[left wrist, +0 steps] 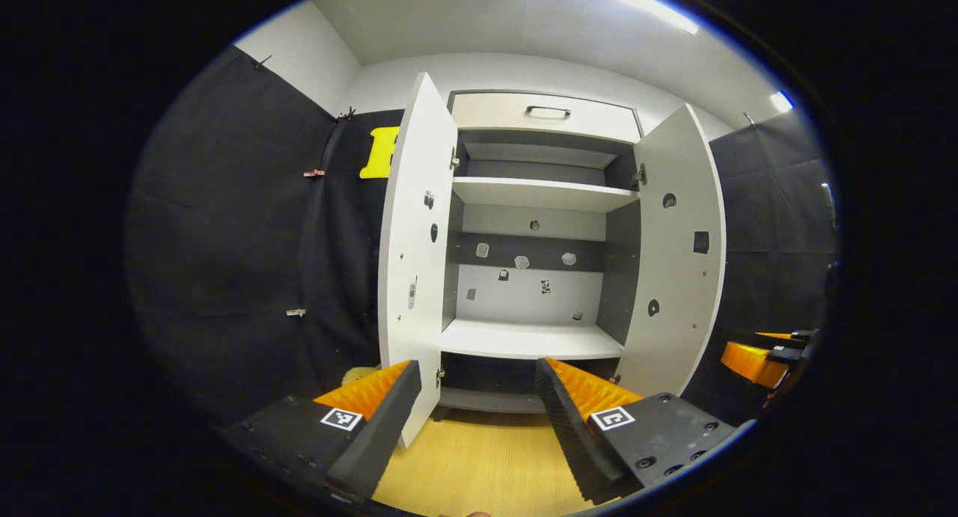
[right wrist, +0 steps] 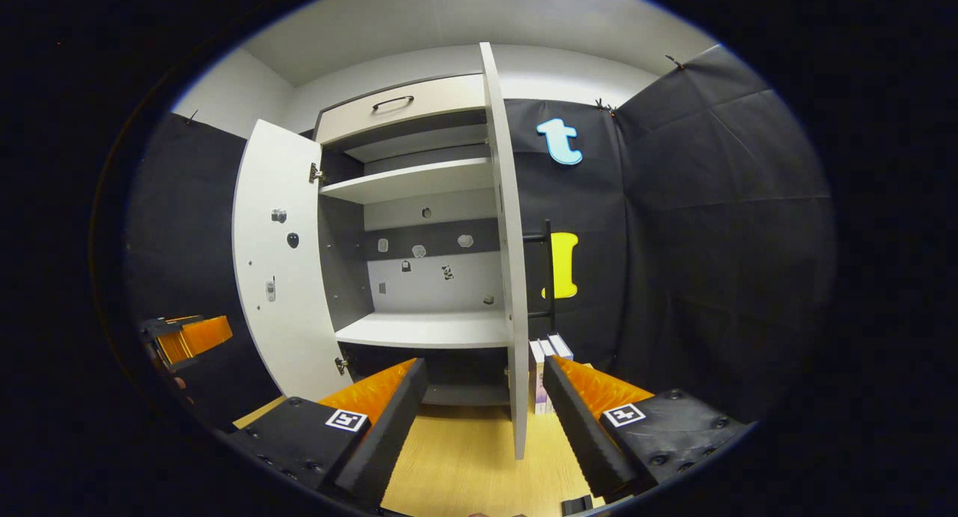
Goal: Open the right door of the double-door shoe cabinet with the right hand, and open the left door with the left hand.
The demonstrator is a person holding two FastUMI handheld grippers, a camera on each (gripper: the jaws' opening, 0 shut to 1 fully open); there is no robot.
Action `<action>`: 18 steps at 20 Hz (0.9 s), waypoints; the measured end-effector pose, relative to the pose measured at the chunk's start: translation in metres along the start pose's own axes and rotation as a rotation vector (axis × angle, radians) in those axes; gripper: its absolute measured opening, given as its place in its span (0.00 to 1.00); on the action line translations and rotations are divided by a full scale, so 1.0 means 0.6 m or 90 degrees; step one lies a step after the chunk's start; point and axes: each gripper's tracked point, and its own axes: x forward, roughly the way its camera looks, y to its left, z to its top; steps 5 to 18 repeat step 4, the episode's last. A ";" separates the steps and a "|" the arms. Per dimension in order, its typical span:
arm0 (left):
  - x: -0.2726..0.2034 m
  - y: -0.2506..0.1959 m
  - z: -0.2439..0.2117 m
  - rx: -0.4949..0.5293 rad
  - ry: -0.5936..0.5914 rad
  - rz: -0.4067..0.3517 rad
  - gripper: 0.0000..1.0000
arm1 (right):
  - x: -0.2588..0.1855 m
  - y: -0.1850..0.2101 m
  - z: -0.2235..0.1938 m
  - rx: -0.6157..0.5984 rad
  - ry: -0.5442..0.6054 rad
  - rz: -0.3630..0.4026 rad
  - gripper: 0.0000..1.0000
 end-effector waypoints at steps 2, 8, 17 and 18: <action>-0.004 0.004 -0.006 0.010 -0.001 -0.002 0.95 | -0.002 0.008 -0.011 -0.002 0.007 -0.001 0.98; -0.006 0.017 -0.012 0.032 -0.012 0.005 0.95 | -0.003 0.013 -0.030 -0.014 0.015 -0.005 0.98; -0.006 0.017 -0.012 0.032 -0.012 0.005 0.95 | -0.003 0.013 -0.030 -0.014 0.015 -0.005 0.98; -0.006 0.017 -0.012 0.032 -0.012 0.005 0.95 | -0.003 0.013 -0.030 -0.014 0.015 -0.005 0.98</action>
